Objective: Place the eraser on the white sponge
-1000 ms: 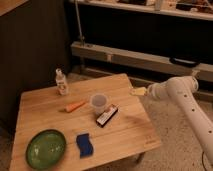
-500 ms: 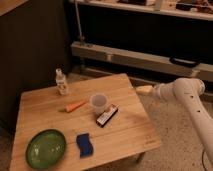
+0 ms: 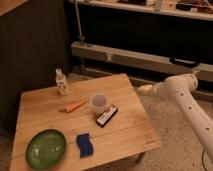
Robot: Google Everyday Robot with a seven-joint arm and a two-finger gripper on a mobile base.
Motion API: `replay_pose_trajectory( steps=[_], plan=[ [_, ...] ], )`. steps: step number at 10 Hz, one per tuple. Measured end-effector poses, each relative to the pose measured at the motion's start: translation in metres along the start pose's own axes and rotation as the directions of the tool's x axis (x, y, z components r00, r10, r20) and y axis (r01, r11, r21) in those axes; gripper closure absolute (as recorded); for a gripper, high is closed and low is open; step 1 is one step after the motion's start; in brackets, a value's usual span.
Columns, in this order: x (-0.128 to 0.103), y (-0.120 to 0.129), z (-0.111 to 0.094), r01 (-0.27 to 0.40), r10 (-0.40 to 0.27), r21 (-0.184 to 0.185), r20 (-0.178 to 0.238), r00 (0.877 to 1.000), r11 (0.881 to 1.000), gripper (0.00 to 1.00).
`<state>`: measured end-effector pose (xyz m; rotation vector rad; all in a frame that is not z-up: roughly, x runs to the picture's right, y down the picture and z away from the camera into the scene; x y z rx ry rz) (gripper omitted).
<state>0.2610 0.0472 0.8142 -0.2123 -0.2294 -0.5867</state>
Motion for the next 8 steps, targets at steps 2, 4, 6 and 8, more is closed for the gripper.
replay_pose_trajectory(
  steps=[2, 4, 6, 8],
  plan=[
    [0.015, 0.013, 0.002, -0.220, 0.217, -0.053, -0.058, 0.974, 0.974, 0.20],
    [0.027, 0.026, 0.002, -0.396, 0.391, -0.054, -0.090, 0.916, 0.917, 0.20],
    [0.033, 0.034, 0.002, -0.506, 0.499, -0.050, -0.110, 0.860, 0.861, 0.20],
    [0.032, 0.034, 0.002, -0.499, 0.492, -0.067, -0.101, 0.865, 0.864, 0.20]
  ],
)
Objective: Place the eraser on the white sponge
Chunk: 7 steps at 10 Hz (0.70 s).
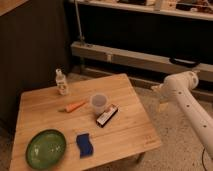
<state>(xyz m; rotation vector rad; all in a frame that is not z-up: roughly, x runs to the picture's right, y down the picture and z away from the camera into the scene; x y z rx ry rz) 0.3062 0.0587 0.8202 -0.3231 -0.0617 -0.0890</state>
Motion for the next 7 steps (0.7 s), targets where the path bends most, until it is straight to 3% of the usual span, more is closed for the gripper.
replay_pose_trajectory(
  steps=[1, 2, 3, 4, 5, 6, 7],
  plan=[
    [-0.007, 0.002, -0.002, 0.019, -0.017, -0.031, 0.046, 0.999, 0.999, 0.20],
    [-0.019, 0.008, -0.006, 0.013, -0.001, -0.082, 0.149, 0.989, 0.997, 0.20],
    [-0.027, 0.012, -0.009, 0.011, 0.014, -0.111, 0.223, 0.975, 0.994, 0.20],
    [-0.034, 0.020, -0.011, 0.006, 0.043, -0.152, 0.316, 0.948, 0.988, 0.20],
    [-0.036, 0.023, -0.012, -0.001, 0.068, -0.174, 0.380, 0.922, 0.985, 0.20],
    [-0.036, 0.023, -0.011, -0.009, 0.092, -0.196, 0.418, 0.904, 0.981, 0.20],
    [-0.037, 0.023, -0.011, -0.003, 0.090, -0.203, 0.419, 0.904, 0.979, 0.20]
  ],
)
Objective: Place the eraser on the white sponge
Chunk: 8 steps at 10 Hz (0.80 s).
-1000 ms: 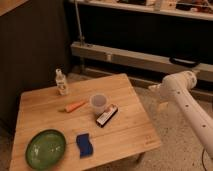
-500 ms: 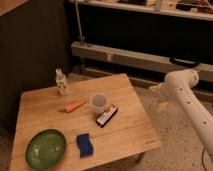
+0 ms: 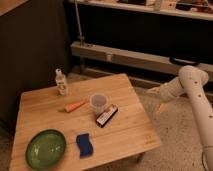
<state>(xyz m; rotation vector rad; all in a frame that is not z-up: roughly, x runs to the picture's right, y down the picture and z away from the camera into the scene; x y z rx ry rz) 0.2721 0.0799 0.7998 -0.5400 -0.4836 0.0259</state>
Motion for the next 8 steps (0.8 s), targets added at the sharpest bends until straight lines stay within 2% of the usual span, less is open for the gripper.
replay_pose_trajectory(
  steps=[1, 4, 6, 8],
  plan=[
    [-0.005, 0.002, 0.000, 0.014, -0.014, -0.001, -0.007, 1.000, 1.000, 0.20],
    [-0.022, 0.025, -0.001, 0.032, -0.032, 0.001, 0.005, 0.999, 0.999, 0.20],
    [-0.034, 0.045, -0.004, 0.023, -0.024, 0.013, 0.036, 0.999, 1.000, 0.20],
    [-0.038, 0.059, -0.009, -0.015, 0.013, 0.023, 0.077, 0.997, 1.000, 0.20]
  ],
)
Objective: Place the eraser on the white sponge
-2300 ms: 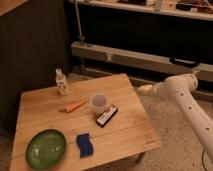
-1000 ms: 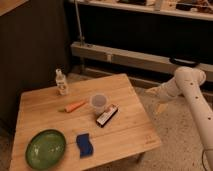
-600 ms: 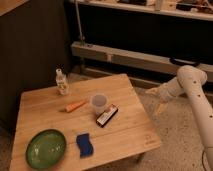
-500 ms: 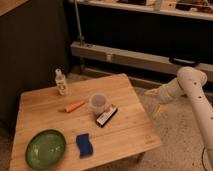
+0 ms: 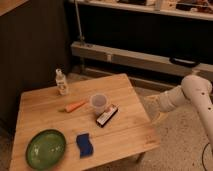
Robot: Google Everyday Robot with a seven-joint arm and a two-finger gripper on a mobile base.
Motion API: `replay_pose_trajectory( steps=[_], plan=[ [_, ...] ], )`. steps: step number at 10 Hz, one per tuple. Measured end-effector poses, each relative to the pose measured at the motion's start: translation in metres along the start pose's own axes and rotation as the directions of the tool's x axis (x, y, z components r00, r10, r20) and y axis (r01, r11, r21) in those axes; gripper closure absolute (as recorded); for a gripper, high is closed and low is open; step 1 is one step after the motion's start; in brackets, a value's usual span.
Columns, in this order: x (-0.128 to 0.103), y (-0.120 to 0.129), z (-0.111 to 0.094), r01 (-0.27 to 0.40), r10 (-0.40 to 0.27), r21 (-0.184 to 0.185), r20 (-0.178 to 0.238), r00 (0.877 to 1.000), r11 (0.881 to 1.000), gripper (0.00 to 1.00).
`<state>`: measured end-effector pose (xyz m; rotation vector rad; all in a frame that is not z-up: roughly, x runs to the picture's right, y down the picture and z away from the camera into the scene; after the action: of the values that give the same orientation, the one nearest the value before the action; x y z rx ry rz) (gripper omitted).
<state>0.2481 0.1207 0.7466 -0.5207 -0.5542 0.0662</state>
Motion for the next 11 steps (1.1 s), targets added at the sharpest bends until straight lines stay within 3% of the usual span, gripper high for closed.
replay_pose_trajectory(
  steps=[1, 3, 4, 6, 7, 9, 10, 11],
  plan=[
    [0.002, 0.004, -0.003, -0.056, 0.056, -0.015, 0.042, 0.998, 0.998, 0.20],
    [0.001, 0.002, -0.002, -0.120, 0.123, -0.037, 0.083, 0.989, 0.992, 0.20],
    [-0.004, 0.001, 0.000, -0.138, 0.140, -0.029, 0.106, 0.984, 0.990, 0.20],
    [-0.011, 0.004, 0.002, -0.163, 0.157, 0.019, 0.174, 0.972, 0.986, 0.20],
    [-0.013, 0.006, -0.002, -0.189, 0.162, 0.093, 0.239, 0.957, 0.978, 0.20],
    [-0.009, 0.010, -0.009, -0.226, 0.155, 0.192, 0.325, 0.933, 0.955, 0.20],
    [-0.009, 0.010, -0.011, -0.220, 0.133, 0.228, 0.343, 0.930, 0.948, 0.20],
    [-0.015, 0.008, -0.008, -0.177, 0.097, 0.230, 0.321, 0.942, 0.957, 0.20]
  ],
)
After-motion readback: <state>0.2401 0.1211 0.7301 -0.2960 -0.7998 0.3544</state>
